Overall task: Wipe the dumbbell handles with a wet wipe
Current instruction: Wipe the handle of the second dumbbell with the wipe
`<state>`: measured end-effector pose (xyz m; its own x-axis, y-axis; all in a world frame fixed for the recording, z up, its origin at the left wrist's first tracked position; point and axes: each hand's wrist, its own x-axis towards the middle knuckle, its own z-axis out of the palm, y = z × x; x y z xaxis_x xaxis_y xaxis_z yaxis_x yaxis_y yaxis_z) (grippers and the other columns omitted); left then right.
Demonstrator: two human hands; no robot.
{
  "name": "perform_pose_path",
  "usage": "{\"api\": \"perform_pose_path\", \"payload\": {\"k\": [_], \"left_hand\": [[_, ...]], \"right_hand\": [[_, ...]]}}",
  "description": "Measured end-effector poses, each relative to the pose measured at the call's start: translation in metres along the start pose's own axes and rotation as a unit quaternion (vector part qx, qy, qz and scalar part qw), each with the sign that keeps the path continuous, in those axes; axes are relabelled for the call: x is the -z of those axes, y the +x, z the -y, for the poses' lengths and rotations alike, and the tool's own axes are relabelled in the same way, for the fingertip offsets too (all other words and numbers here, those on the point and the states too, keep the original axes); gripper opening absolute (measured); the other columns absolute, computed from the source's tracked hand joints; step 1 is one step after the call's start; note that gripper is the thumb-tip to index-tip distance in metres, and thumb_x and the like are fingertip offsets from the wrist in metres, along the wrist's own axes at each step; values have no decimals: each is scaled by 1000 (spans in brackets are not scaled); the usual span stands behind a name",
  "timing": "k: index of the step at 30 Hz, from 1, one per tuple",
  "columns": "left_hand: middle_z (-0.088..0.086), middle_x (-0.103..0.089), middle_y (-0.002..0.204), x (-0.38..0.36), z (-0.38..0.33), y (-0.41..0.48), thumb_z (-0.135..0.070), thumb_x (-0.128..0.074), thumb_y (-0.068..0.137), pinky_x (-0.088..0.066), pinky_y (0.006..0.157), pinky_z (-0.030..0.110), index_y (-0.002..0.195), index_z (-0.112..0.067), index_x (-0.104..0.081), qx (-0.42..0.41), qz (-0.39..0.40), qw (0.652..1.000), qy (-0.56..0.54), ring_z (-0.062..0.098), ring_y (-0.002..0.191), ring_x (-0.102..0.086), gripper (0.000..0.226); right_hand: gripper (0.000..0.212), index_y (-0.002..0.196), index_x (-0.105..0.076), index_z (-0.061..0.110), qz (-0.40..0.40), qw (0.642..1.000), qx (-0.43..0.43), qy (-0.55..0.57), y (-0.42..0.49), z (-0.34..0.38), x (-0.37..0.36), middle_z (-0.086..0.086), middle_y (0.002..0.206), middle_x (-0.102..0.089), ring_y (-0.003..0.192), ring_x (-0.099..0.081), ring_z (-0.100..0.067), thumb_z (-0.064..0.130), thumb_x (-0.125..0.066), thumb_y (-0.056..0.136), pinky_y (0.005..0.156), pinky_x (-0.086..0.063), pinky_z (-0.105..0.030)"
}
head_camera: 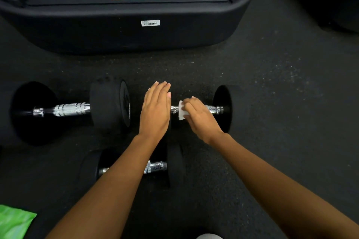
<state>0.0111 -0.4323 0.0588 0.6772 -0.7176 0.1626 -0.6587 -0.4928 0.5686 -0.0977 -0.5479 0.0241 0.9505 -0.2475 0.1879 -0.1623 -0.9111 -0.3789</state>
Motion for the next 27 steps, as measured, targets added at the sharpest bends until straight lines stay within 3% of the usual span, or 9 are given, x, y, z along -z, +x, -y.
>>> {"api": "perform_pose_path", "payload": {"k": [7, 16, 21, 23, 25, 27], "left_hand": [[17, -46, 138, 0, -1, 1, -29, -15, 95, -15, 113, 34, 132, 0, -45, -12, -2, 1000, 7, 26, 136, -31, 55], [13, -44, 140, 2, -3, 2, -28, -18, 95, -14, 114, 33, 133, -3, -43, 5, 2, 1000, 0, 23, 137, -28, 52], [14, -47, 138, 1, -2, 1, -27, -21, 96, -19, 114, 37, 131, -1, -46, 1, -2, 1000, -5, 25, 136, -31, 51], [15, -48, 137, 0, -2, 1, -27, -20, 96, -20, 114, 37, 131, 0, -47, -2, -6, 1000, -7, 26, 135, -32, 52], [15, -48, 136, 0, -1, 0, -29, -19, 96, -19, 113, 35, 131, 0, -47, -4, -8, 1000, -2, 26, 135, -32, 54], [16, -48, 136, 0, -1, 1, -30, -16, 95, -19, 113, 35, 130, 1, -47, -7, -8, 1000, 1, 27, 134, -33, 56]], "right_hand": [[42, 100, -55, 1, 20, 998, 45, -40, 19, 16, -14, -17, 108, -59, 102, -56, -31, -14, -67, 63, 108, -33, -43], [28, 103, -58, 0, -28, 1000, 12, -2, -7, -5, -4, -16, 110, -60, 102, -56, -29, -4, -68, 78, 109, -30, -36], [24, 116, -57, 3, 3, 999, -43, 17, 2, -4, -7, -11, 114, -62, 107, -55, -26, 9, -51, 94, 110, -28, -32], [26, 116, -58, 7, 41, 995, -89, 25, 11, -5, -5, -10, 109, -63, 104, -55, -25, 16, -41, 98, 101, -36, -32], [25, 109, -59, 8, 73, 989, -127, 22, 21, -2, -1, -10, 101, -63, 95, -56, -25, 19, -38, 99, 81, -42, -31], [22, 108, -59, 8, 83, 989, -123, 17, 26, 2, -1, -11, 101, -63, 95, -56, -26, 16, -41, 98, 77, -43, -33]]}}
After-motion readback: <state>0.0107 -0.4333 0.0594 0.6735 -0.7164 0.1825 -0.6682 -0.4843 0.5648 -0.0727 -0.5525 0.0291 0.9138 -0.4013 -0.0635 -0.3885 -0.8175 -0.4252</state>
